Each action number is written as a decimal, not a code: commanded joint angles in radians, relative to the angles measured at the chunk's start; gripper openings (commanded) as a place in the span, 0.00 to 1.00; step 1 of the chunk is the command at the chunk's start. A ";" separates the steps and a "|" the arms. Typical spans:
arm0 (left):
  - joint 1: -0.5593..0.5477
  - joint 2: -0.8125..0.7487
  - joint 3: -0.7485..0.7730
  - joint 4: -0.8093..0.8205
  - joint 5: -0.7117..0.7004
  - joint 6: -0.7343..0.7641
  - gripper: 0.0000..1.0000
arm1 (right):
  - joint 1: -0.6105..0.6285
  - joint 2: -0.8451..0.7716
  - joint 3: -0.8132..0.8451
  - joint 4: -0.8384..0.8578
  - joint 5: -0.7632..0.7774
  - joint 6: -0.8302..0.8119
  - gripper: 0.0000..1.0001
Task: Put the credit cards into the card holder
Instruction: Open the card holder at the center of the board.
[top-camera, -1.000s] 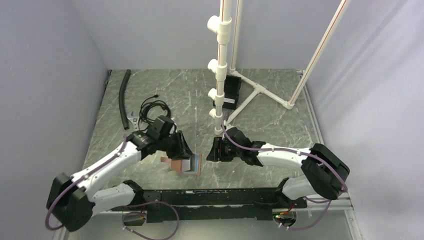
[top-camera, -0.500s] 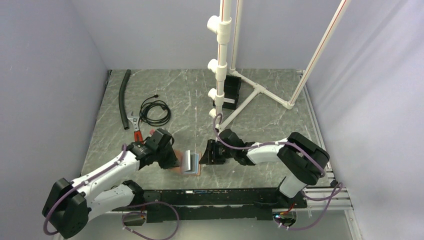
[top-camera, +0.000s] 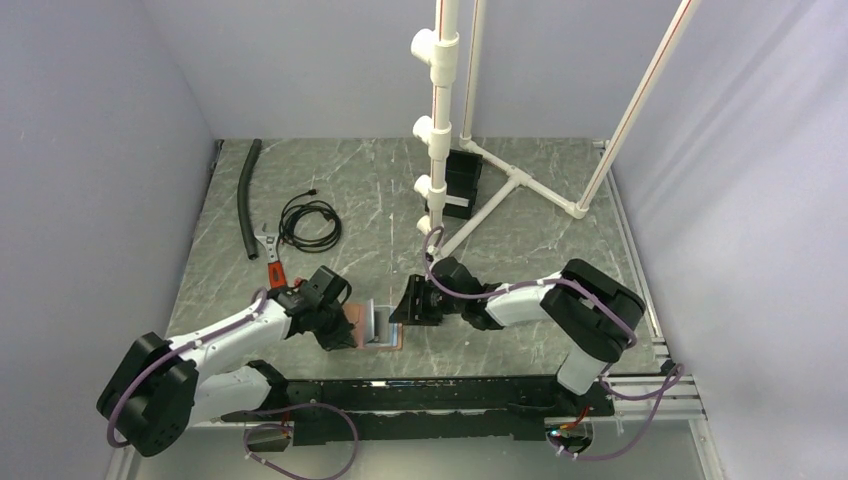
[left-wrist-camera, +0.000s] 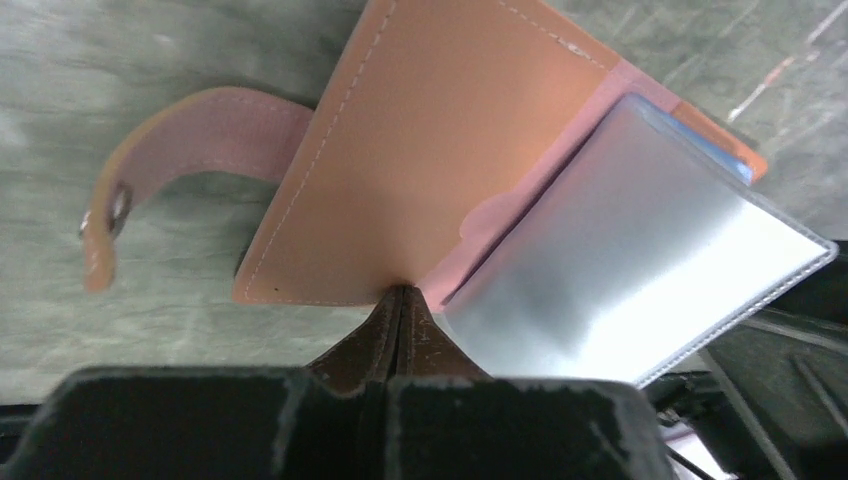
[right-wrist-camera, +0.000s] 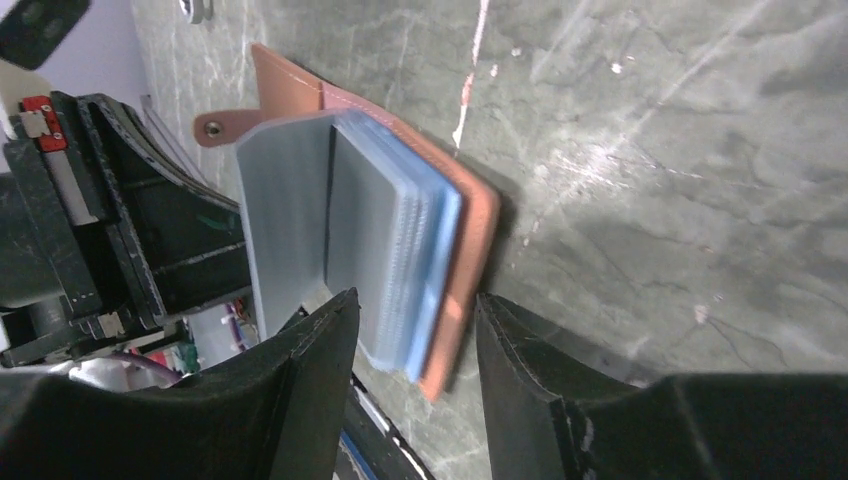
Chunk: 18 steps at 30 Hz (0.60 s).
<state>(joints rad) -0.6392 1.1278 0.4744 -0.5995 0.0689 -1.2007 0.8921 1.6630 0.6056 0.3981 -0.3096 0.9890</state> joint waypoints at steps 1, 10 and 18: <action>-0.007 0.096 -0.107 0.138 -0.002 -0.068 0.00 | 0.018 0.054 0.012 0.154 -0.029 0.090 0.50; -0.007 0.148 -0.152 0.270 0.061 -0.085 0.00 | 0.072 0.049 -0.002 0.299 -0.077 0.159 0.47; -0.008 0.169 -0.136 0.282 0.072 -0.061 0.00 | 0.072 -0.131 -0.088 0.165 0.024 0.102 0.61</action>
<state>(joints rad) -0.6357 1.2251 0.4034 -0.2623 0.2691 -1.2949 0.9592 1.6249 0.5346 0.5964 -0.3393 1.1263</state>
